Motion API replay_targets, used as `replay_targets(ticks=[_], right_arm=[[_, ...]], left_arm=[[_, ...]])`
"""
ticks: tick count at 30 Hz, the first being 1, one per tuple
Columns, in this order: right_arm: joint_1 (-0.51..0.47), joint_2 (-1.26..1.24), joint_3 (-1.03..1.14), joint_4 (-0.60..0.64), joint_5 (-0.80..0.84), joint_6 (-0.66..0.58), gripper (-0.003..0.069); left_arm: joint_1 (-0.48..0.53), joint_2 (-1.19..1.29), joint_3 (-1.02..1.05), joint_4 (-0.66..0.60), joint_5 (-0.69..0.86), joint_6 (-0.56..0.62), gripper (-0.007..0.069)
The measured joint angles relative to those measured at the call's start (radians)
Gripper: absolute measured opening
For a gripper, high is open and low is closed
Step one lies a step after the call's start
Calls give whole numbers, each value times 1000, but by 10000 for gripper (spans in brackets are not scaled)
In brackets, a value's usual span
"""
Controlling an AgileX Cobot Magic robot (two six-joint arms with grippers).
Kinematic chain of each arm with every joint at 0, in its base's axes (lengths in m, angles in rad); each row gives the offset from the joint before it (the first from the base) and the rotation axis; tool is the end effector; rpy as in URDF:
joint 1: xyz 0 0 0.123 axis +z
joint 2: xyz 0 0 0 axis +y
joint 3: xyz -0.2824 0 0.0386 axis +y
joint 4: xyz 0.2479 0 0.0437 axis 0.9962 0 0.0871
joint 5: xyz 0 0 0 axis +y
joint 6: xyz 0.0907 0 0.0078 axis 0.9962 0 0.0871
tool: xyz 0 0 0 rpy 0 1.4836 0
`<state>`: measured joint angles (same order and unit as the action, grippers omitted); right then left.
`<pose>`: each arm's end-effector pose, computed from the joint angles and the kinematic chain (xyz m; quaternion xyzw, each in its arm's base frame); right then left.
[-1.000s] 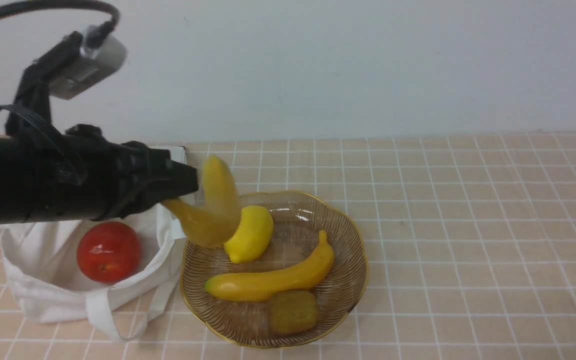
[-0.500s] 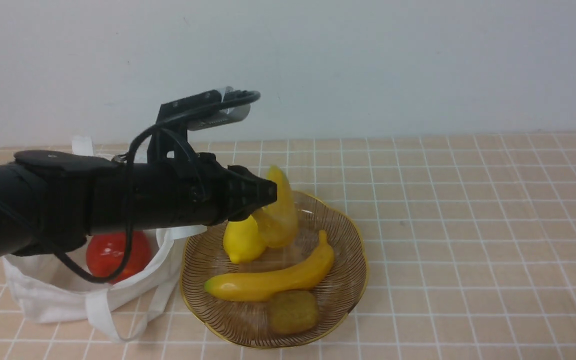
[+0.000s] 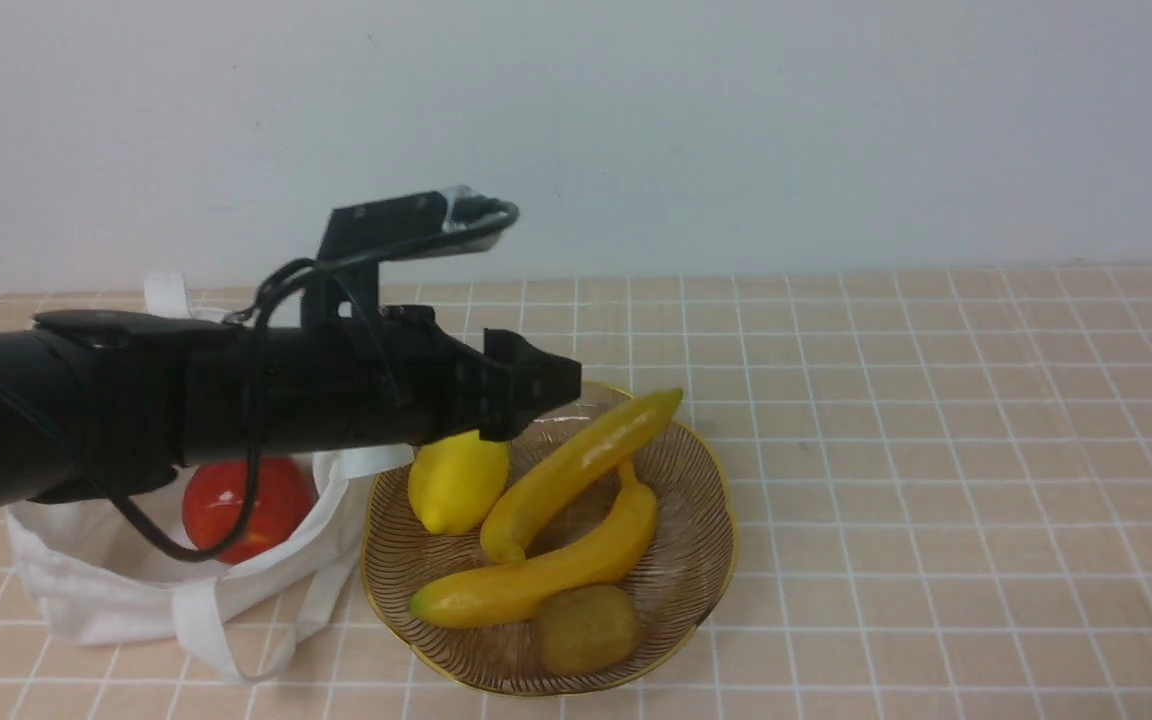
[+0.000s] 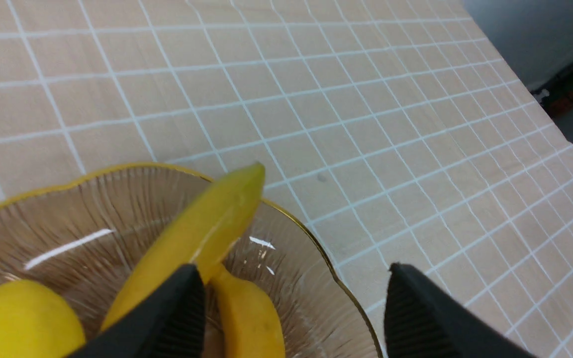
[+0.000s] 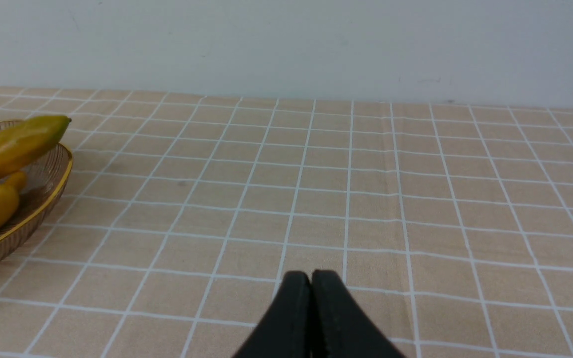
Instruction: Take the fruit out of the bag on the brown coffee tablecloth and place them on the plate.
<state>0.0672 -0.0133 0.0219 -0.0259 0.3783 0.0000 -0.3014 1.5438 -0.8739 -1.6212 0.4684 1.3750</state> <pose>0.0523 0.0026 0.1724 -0.0339 0.8040 0.0090 0.5936 0.2946 -0.1347 0.2437 0.1333 0.8475 -0.3240 0.3988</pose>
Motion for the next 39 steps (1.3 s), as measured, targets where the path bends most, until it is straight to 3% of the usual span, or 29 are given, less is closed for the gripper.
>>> replay_targets(ticks=[5,6,9,13,17,27,39], right_arm=[[0,0,0,0,0,0,-15],[0,0,0,0,0,0,-15],[0,0,0,0,0,0,-15],[0,0,0,0,0,0,-15],[0,0,0,0,0,0,-15],[0,0,0,0,0,0,-15],[0,0,0,0,0,0,-15]], left_arm=[[59,-137,0,281,14,-240,265],[80,-198,0,422,40,-330,157],[125,-304,0,662,124,-494,35],[189,-473,0,962,290,-749,-3],[217,-657,11,1153,387,-945,-8],[217,-1098,107,1170,409,-1041,-8],[217,-1302,116,1156,518,-1023,-8]])
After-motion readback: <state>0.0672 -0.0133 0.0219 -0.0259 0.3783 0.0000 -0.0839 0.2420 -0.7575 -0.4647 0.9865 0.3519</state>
